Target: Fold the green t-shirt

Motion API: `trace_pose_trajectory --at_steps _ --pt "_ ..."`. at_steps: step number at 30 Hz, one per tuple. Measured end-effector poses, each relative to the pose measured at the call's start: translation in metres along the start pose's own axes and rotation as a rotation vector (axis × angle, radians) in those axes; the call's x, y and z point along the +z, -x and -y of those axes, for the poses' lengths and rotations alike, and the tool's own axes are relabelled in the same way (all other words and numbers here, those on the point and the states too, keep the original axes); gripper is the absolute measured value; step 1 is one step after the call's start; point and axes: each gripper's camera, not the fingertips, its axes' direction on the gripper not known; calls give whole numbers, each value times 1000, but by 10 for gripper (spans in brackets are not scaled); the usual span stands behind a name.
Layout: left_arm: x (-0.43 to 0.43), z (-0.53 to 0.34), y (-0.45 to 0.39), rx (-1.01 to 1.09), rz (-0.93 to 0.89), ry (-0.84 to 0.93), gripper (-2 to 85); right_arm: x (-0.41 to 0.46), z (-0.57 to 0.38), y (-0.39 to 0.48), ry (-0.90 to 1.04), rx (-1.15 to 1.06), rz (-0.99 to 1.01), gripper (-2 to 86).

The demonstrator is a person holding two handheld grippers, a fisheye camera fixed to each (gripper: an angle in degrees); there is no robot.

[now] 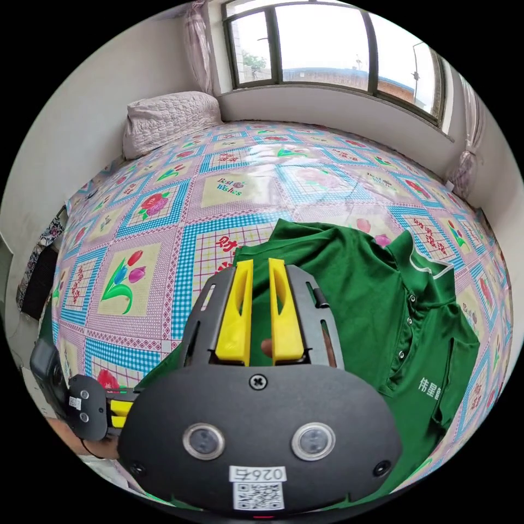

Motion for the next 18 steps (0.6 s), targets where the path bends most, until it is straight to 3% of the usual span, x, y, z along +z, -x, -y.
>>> trace_pose_trajectory --at_steps 10,13,18 --pt "17 -7 2 -1 1 1 -10 71 44 62 160 -157 -171 51" --pt "22 -10 1 -2 12 -2 -10 79 43 60 185 -146 -202 4" --pt "-23 -17 9 -76 162 -196 -9 59 45 43 152 -121 -101 0"
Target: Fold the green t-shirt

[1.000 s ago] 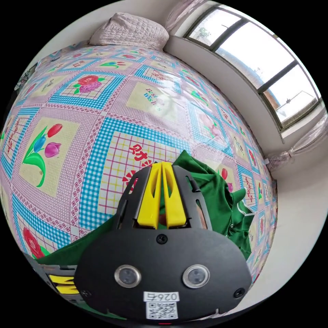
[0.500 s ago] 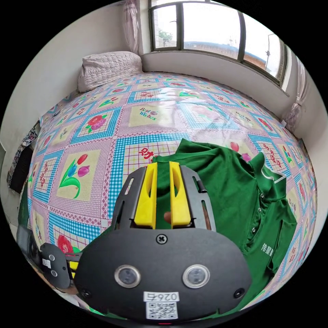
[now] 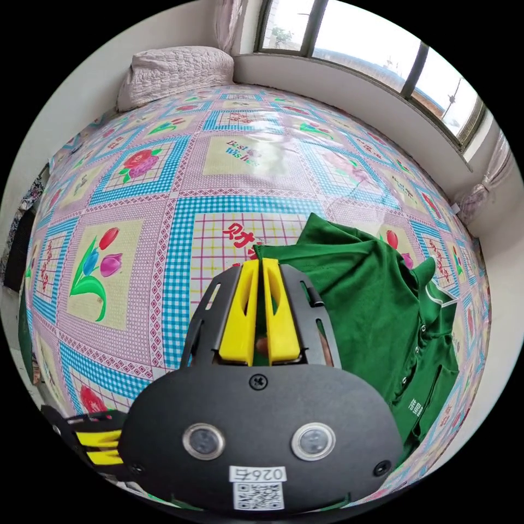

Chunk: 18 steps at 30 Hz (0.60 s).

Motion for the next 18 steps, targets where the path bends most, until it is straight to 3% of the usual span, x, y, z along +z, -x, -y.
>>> trace_pose_trajectory --at_steps 3,8,14,18 --pt "-9 39 17 33 58 -70 -6 -30 -13 -27 -75 54 66 24" --pt "72 123 52 15 -19 103 62 -86 -62 -92 -175 197 122 29" --pt "137 155 50 36 15 194 85 -140 -155 -160 -220 337 50 12" --pt "166 155 35 52 94 224 37 -157 -201 -184 -190 383 -40 5"
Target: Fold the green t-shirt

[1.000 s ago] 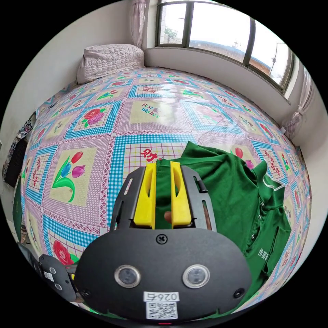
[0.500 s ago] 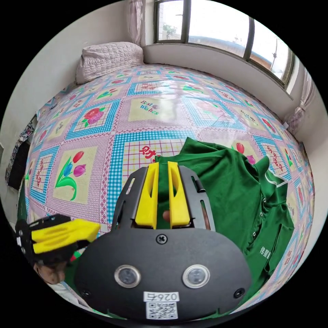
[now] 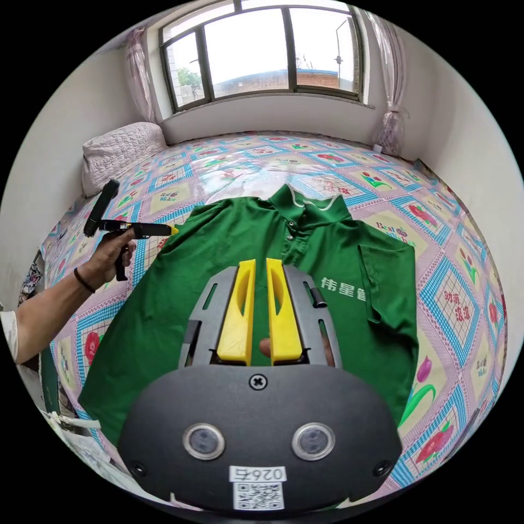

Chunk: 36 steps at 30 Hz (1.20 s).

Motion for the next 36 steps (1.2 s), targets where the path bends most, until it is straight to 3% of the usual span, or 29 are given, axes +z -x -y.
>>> trace_pose_trajectory --at_steps 4,7,9,12,17,21,24,28,32,36 --pt "3 0 -16 30 17 47 2 -26 -24 -49 7 85 -69 -11" --pt "-25 -24 -26 -14 -37 -119 -4 -42 -35 -78 9 139 -78 -14" --pt "-39 -40 -52 51 -45 -198 -7 -51 -40 -89 9 156 -86 -13" --pt "-40 -75 -139 348 28 -221 -8 -60 -44 -98 12 162 -88 -13" --pt "9 -156 -252 764 476 -189 -8 -69 -43 -110 21 163 -79 -9" --pt "20 -188 -272 907 632 -226 -8 -75 -37 -123 25 159 -74 -6" --pt "12 -184 -261 881 545 -187 -8 -72 -29 -135 63 147 -29 -5" --pt "18 -145 -232 782 275 -12 -7 -65 -8 -139 77 144 108 -4" --pt "25 -104 -190 610 9 68 -4 -39 43 -106 57 80 272 -7" --pt "23 -88 -166 524 -114 85 7 7 103 -53 87 31 433 -5"
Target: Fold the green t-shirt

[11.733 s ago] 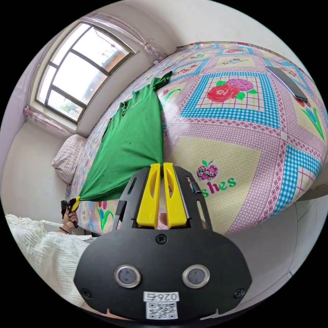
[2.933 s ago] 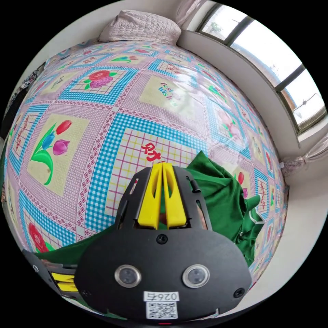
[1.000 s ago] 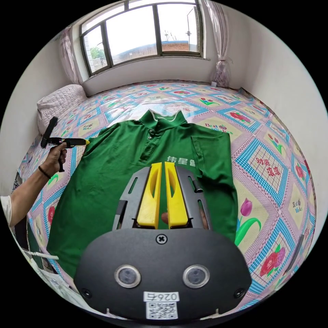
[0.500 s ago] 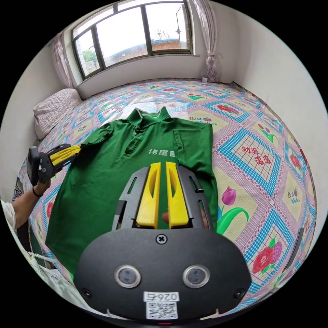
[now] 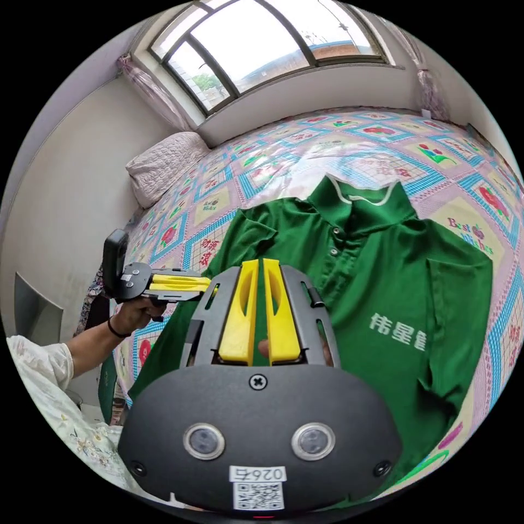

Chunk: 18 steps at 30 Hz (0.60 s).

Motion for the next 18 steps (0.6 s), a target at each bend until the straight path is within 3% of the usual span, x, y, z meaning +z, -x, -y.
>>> trace_pose_trajectory --at_steps 3,7,10,14,18 --pt "-5 2 15 -20 -49 5 26 55 43 40 69 -87 -29 -8" --pt "-30 -4 45 -50 -127 7 38 123 64 68 292 -264 -298 -11" --pt "-82 -25 74 -115 -173 -99 17 105 58 55 256 -261 -390 -12" --pt "-130 -7 104 -191 -208 -291 -7 68 49 23 203 -133 -289 -10" --pt "-88 67 112 -185 -320 -251 -10 35 40 10 138 -58 -193 -9"
